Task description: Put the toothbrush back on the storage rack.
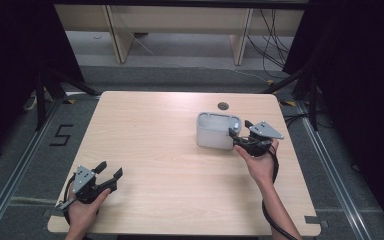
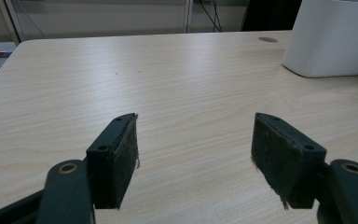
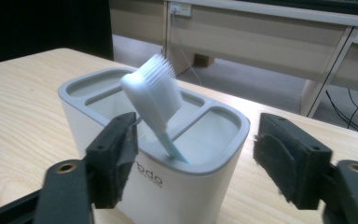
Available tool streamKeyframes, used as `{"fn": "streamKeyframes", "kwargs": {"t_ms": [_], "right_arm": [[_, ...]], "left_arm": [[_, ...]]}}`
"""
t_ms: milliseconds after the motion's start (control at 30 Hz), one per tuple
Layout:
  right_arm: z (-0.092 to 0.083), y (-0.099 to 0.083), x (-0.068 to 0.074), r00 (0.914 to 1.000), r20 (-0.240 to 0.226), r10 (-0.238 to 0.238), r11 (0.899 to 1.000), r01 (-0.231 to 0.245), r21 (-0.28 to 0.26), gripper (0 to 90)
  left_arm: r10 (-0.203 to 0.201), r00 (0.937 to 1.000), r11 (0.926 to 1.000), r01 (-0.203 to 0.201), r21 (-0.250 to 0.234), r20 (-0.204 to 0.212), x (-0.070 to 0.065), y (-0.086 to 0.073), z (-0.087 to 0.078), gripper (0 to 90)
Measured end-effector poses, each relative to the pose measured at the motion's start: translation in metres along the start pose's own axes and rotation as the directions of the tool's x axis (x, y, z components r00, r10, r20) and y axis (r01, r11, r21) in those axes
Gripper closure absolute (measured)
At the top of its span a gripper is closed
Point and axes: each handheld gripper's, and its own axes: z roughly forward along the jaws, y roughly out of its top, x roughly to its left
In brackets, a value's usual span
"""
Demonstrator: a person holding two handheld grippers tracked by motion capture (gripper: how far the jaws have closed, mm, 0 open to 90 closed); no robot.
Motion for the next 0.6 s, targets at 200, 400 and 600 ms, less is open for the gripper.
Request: {"fn": "streamKeyframes", "kwargs": {"t_ms": [200,400,600], "right_arm": [[-0.003,0.001,0.004,0.9998,0.010,-0.016,0.999,0.016,0.034,24.2],[-0.011,0.000,0.004,0.9995,0.012,-0.028,0.999,0.028,0.029,24.0],[-0.020,-0.002,0.004,0.9991,0.012,-0.040,0.999,0.039,0.033,23.8]], "left_arm": [[0.000,1.0000,1.0000,0.000,-0.001,0.000,0.000,0.000,0.000,31.3],[0.001,1.0000,1.0000,-0.001,0.000,-0.002,0.000,0.000,0.000,31.2],[-0.001,1.0000,1.0000,0.001,-0.001,-0.003,-0.001,0.000,0.000,31.3]]}}
